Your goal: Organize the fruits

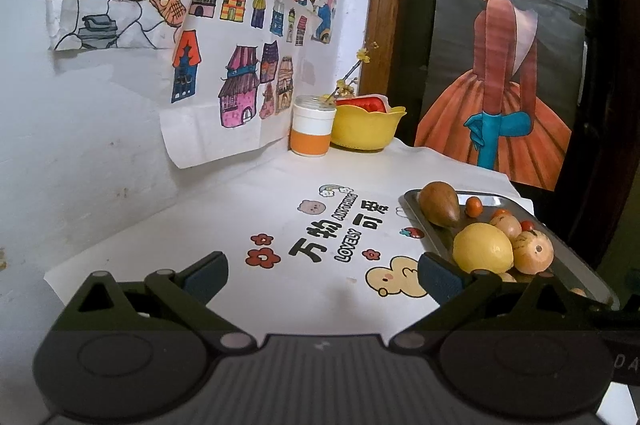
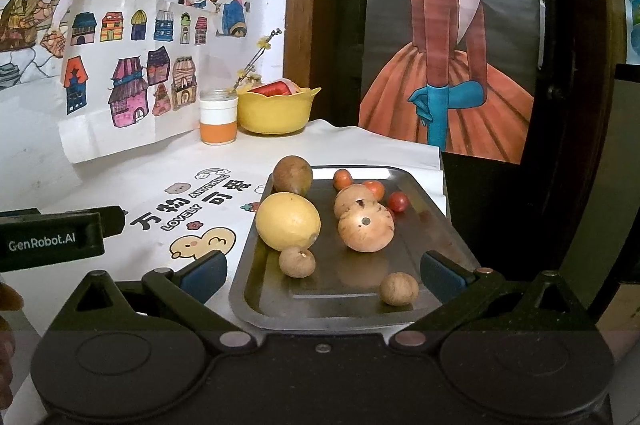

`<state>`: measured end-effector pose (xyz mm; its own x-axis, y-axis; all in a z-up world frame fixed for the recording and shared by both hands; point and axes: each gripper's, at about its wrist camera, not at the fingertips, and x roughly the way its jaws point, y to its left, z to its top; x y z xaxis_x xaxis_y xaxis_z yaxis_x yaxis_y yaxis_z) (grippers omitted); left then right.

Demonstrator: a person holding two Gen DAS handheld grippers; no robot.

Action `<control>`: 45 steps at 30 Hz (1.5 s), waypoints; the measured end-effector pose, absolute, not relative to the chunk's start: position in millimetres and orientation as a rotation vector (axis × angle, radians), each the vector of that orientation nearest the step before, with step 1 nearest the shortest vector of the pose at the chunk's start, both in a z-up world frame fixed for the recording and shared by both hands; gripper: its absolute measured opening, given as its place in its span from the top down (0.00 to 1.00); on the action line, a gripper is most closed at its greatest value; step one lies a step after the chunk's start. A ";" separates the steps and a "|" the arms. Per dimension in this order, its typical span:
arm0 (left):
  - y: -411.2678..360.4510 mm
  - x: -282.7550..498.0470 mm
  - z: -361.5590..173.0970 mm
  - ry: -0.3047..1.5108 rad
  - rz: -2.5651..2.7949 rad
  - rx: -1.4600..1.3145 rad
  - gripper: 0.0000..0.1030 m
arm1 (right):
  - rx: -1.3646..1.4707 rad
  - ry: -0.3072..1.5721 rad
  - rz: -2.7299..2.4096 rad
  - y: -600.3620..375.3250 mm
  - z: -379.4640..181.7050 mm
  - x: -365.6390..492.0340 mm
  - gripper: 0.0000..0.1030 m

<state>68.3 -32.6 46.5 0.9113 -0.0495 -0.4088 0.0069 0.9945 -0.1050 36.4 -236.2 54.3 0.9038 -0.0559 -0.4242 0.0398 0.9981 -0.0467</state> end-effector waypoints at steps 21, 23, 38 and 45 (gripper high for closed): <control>-28.6 44.5 40.2 0.417 -0.038 -0.083 0.00 | -0.036 0.445 -0.045 -234.0 44.4 13.4 0.01; -27.6 42.1 38.7 0.418 -0.037 -0.082 0.00 | -0.036 0.445 -0.045 -233.5 43.8 12.4 0.01; -17.1 32.5 33.2 0.426 -0.029 -0.097 0.00 | -0.040 0.446 -0.041 -226.9 40.0 3.6 0.01; -12.6 27.6 30.0 0.426 -0.029 -0.102 0.00 | -0.039 0.441 -0.047 -223.4 37.7 -1.5 0.01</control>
